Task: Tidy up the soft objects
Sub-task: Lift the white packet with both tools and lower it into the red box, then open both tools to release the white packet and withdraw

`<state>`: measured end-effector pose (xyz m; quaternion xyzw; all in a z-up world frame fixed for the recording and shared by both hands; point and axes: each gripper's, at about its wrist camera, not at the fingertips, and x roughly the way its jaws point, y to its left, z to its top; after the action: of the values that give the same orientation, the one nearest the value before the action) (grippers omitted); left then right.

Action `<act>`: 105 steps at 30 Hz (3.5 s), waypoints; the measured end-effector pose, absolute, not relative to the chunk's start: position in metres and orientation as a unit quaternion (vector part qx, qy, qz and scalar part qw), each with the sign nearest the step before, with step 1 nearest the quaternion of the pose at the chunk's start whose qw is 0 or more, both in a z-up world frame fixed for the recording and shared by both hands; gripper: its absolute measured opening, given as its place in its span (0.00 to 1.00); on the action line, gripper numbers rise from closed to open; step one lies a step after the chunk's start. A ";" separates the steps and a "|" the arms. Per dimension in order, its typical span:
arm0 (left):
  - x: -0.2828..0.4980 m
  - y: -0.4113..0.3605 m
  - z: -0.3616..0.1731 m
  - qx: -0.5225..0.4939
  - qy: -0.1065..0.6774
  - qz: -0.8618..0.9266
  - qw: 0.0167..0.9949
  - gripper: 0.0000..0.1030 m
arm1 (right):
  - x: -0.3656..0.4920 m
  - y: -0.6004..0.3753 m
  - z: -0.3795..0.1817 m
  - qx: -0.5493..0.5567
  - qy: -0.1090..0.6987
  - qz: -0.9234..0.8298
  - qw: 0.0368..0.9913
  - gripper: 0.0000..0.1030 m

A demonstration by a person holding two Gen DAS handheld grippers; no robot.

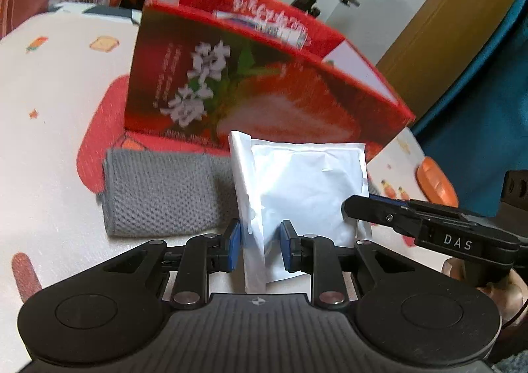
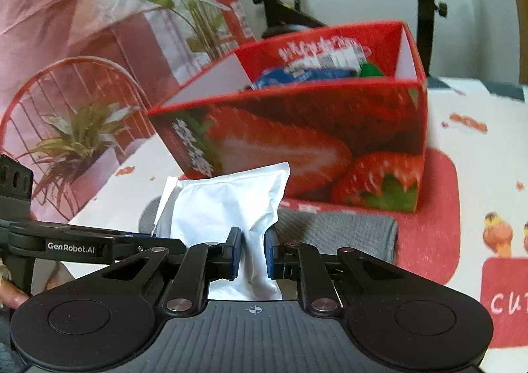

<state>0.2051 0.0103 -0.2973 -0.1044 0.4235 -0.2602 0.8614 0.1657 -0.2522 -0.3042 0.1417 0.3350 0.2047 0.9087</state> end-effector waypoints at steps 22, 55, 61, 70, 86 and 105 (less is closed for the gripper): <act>0.242 -0.007 -0.183 -0.065 0.251 -0.280 0.924 0.26 | 0.222 -0.261 -0.183 0.096 0.225 0.210 0.947 0.13; 0.380 -0.059 -0.250 0.010 0.496 -0.255 0.830 0.28 | 0.368 -0.252 -0.277 0.072 0.471 0.119 0.871 0.16; 0.390 -0.065 -0.258 0.015 0.513 -0.255 0.820 0.31 | 0.378 -0.254 -0.282 0.077 0.498 0.115 0.856 0.16; 0.383 -0.068 -0.258 0.037 0.501 -0.259 0.825 0.43 | 0.377 -0.254 -0.285 0.075 0.500 0.102 0.856 0.22; 0.307 -0.045 -0.186 0.081 0.355 -0.240 0.900 0.90 | 0.319 -0.259 -0.232 0.039 0.383 0.104 0.917 0.76; 0.254 -0.014 -0.164 0.053 0.286 -0.173 0.941 1.00 | 0.243 -0.283 -0.207 0.116 0.269 0.077 0.953 1.00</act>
<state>0.2541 -0.0137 -0.1643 0.0533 0.2861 -0.1729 0.9409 0.2429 -0.2835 -0.2071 0.1159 0.2694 0.0770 0.9529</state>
